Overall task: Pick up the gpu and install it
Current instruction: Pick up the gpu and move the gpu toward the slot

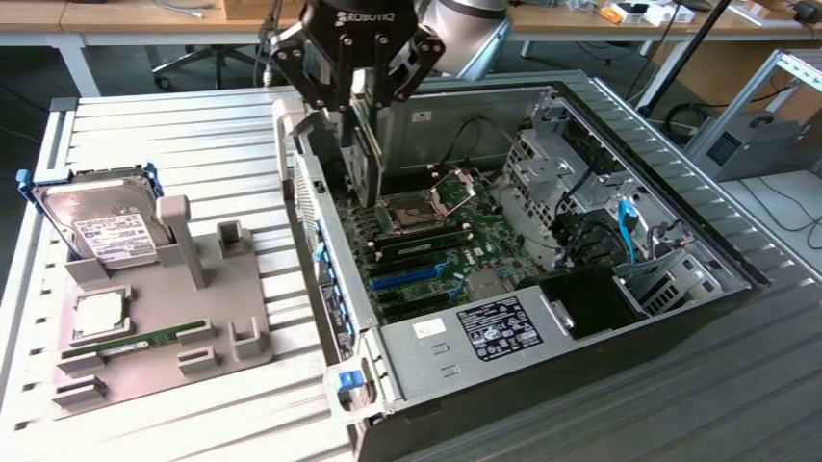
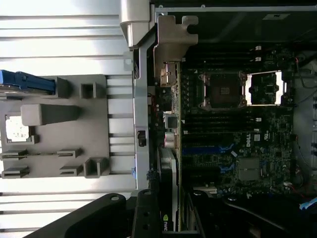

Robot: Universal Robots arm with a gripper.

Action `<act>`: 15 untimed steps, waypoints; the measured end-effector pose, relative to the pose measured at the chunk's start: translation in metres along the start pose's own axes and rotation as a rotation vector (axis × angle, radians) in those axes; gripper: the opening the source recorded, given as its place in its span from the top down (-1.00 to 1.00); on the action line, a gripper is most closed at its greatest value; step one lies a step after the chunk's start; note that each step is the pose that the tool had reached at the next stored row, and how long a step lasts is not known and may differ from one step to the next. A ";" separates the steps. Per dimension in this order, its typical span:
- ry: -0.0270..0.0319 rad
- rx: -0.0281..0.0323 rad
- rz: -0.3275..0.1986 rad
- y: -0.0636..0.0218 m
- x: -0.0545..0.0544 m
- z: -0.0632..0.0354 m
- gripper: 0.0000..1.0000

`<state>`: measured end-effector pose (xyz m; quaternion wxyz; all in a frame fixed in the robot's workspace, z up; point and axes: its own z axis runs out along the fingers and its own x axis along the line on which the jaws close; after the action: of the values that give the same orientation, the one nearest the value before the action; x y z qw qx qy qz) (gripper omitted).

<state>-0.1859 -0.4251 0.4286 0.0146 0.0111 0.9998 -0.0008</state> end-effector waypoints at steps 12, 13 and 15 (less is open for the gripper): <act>0.0001 0.0001 0.000 0.0031 -0.049 0.0014 0.47; 0.0001 0.0000 0.000 0.0035 -0.055 0.0016 0.47; 0.0000 0.0000 0.000 0.0040 -0.063 0.0018 0.47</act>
<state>-0.1229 -0.4226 0.4286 0.0145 0.0111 0.9998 -0.0009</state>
